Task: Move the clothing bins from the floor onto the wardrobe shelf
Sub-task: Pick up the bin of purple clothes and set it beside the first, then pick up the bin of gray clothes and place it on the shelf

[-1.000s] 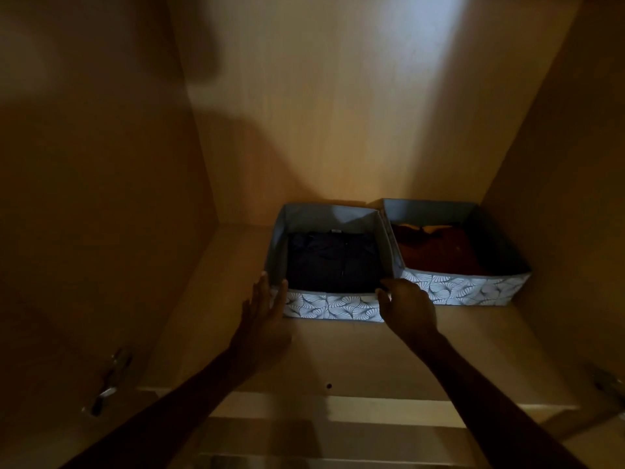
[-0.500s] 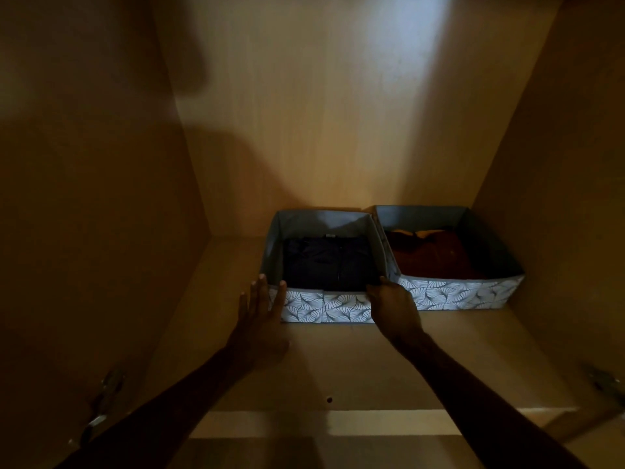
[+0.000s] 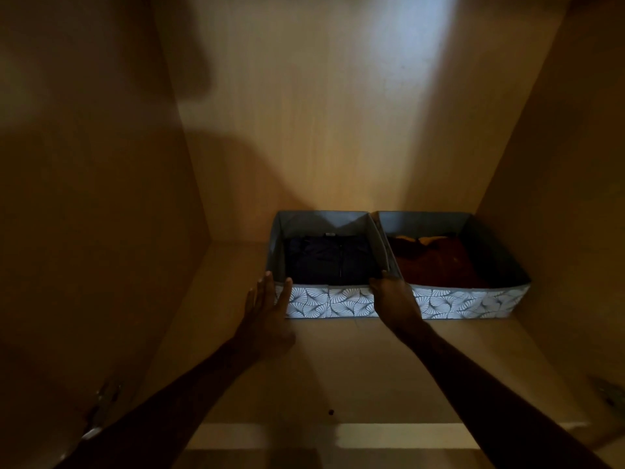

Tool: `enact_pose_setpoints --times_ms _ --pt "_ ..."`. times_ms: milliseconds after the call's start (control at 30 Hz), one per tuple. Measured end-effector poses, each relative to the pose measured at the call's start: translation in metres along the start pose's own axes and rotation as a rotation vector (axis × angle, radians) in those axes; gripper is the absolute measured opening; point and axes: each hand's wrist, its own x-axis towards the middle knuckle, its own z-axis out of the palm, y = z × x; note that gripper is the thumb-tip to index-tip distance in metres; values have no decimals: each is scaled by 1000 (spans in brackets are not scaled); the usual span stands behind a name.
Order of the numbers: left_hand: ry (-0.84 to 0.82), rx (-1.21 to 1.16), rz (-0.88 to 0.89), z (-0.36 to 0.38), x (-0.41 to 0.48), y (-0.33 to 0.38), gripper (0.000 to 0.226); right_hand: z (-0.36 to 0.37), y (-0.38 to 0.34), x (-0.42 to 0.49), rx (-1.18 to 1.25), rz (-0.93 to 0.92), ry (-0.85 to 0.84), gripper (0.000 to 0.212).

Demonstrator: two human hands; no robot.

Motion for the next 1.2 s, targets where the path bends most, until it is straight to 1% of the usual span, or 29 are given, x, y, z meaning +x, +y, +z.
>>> enact_pose_setpoints --times_ms 233,300,367,433,500,533,600,667,700,767,833,867,1000,1067,1200 --pt "30 -69 -11 2 2 -1 111 8 11 -4 20 -51 5 15" --pt "68 -130 -23 3 -3 1 107 6 11 -9 58 -31 -11 21" --pt "158 -203 -40 10 -11 0 100 1 8 -19 86 23 -8 31" --pt "243 -303 -70 23 -19 -3 92 -6 3 -32 98 25 81 36" --pt "287 -466 -145 32 -31 -4 79 -9 -3 -46 176 10 166 36" --pt "316 -569 -198 35 -40 -2 70 -8 -7 -55 236 11 167 36" --pt "370 -797 -260 38 -59 6 52 -6 -16 -71 420 38 85 36" --pt "416 -1016 -295 40 -86 17 44 -3 -29 -88 694 76 -42 36" --pt "450 -1087 -312 42 -103 21 42 0 -36 -97 812 108 -104 36" --pt "506 -1137 -354 48 -133 30 38 5 -47 -117 958 133 -206 37" --pt "531 -1140 -412 59 -162 37 33 14 -53 -137 1037 94 -314 38" --pt "545 -1136 -465 67 -181 42 31 21 -57 -149 1051 66 -384 39" --pt "523 -1157 -621 95 -245 52 22 40 -71 -181 1018 -61 -536 38" --pt "564 -1166 -766 118 -288 61 21 47 -82 -200 998 -142 -662 36" --pt "671 -1232 -1041 155 -367 94 21 60 -99 -243 984 -237 -891 34"
